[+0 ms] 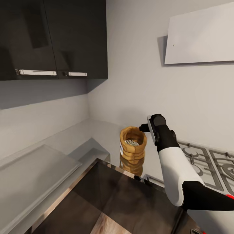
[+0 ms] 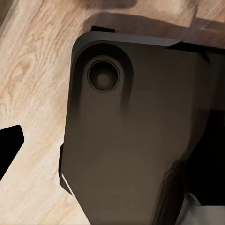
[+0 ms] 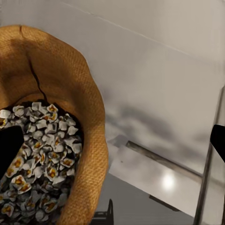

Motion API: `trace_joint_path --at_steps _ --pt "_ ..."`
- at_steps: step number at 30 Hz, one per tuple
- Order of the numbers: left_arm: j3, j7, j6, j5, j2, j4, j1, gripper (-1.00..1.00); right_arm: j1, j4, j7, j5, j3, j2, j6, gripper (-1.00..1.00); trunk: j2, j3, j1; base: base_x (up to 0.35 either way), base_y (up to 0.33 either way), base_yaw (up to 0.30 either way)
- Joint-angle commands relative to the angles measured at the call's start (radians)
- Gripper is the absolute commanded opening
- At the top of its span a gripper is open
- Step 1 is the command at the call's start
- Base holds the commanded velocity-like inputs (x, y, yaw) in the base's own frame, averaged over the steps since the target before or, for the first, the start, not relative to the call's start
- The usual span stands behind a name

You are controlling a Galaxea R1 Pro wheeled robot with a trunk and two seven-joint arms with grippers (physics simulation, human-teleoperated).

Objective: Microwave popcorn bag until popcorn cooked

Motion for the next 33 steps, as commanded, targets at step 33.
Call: trace_joint_path --at_steps 33 --pt "0.002 0.000 -0.002 0.007 -0.002 0.001 0.000 1.00 0.004 0.179 0.002 -0.007 -0.009 0.001 -0.089 1.00 -0.001 -0.001 0.000 0.002 0.000 0.000"
